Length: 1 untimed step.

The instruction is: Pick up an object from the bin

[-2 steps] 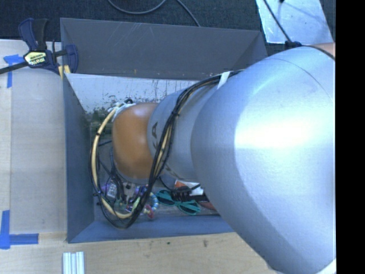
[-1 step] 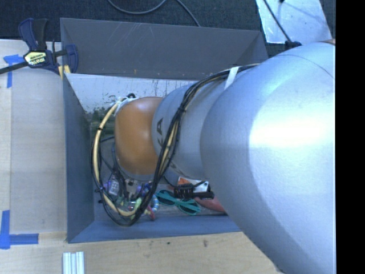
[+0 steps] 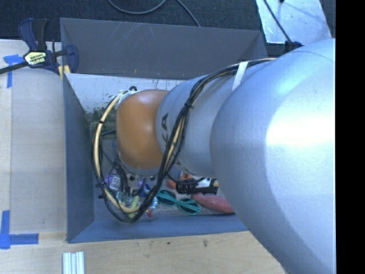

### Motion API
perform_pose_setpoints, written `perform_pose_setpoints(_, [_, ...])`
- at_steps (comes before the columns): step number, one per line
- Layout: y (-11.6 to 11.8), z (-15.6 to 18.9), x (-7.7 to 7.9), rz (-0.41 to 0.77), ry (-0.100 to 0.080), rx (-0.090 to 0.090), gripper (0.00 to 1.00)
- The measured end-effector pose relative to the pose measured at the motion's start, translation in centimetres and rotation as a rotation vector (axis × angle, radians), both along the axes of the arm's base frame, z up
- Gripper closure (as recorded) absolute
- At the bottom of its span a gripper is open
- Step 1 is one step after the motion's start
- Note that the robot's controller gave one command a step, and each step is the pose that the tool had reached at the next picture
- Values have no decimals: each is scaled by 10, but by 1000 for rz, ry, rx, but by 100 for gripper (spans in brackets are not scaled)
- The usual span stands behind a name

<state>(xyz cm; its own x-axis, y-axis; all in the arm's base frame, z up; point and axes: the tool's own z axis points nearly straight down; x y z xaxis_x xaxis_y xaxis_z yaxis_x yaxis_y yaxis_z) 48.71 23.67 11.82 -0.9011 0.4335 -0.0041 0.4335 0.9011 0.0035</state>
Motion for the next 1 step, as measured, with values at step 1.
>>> perform_pose_setpoints(1, [0,12,0,0,0,0,100])
